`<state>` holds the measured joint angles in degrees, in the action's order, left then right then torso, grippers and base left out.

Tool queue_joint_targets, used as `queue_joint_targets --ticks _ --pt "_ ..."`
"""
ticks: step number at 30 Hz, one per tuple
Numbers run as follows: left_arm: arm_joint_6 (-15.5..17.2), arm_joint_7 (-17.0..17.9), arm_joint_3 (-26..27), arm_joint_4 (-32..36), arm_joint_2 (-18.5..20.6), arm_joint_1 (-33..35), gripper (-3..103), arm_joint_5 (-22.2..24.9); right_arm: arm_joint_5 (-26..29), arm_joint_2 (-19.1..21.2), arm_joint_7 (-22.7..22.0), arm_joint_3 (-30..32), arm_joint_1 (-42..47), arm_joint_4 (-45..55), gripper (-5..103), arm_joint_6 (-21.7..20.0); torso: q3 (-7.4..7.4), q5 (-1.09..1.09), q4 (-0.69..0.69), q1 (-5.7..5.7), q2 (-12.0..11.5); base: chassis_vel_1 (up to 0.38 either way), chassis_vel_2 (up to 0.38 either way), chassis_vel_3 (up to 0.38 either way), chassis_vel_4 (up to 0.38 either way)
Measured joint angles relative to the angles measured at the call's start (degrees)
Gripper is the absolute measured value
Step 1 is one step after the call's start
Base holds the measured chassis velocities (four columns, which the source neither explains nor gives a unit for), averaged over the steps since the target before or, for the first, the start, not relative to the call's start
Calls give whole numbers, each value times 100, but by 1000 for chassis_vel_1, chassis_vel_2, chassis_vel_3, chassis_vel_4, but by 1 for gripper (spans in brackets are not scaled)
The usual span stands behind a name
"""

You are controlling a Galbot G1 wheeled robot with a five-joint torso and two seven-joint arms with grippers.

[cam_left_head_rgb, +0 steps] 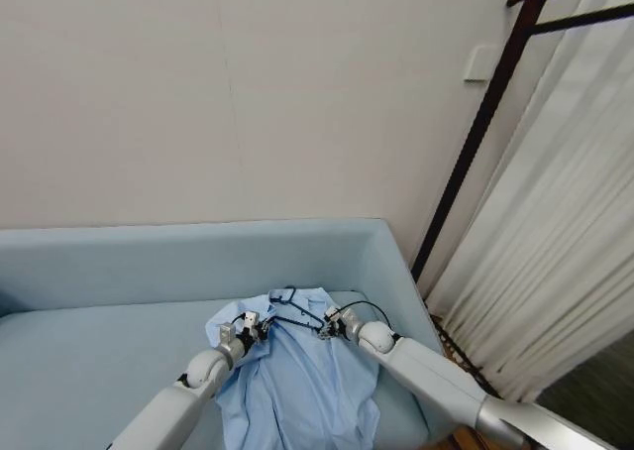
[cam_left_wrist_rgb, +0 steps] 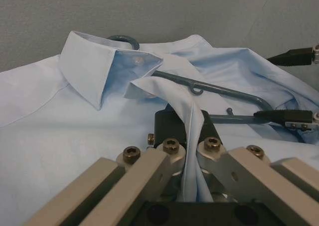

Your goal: Pick up the clothes from the sofa and hang them on the clothes hanger.

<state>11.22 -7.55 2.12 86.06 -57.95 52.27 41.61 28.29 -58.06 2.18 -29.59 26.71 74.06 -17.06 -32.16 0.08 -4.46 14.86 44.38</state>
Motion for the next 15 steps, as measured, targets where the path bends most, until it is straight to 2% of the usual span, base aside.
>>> queue_joint_targets --ticks 8,15 --pt "0 -16 1 -43 -16 -21 0 12 208 31 -156 -203 -188 616 98 -274 0 -1 0 0 0 0 0 0 0" --pt "0 -27 -7 -40 -5 -42 0 24 845 -275 113 -326 -225 139 98 -487 0 -1 -1 0 0 0 0 0 0"
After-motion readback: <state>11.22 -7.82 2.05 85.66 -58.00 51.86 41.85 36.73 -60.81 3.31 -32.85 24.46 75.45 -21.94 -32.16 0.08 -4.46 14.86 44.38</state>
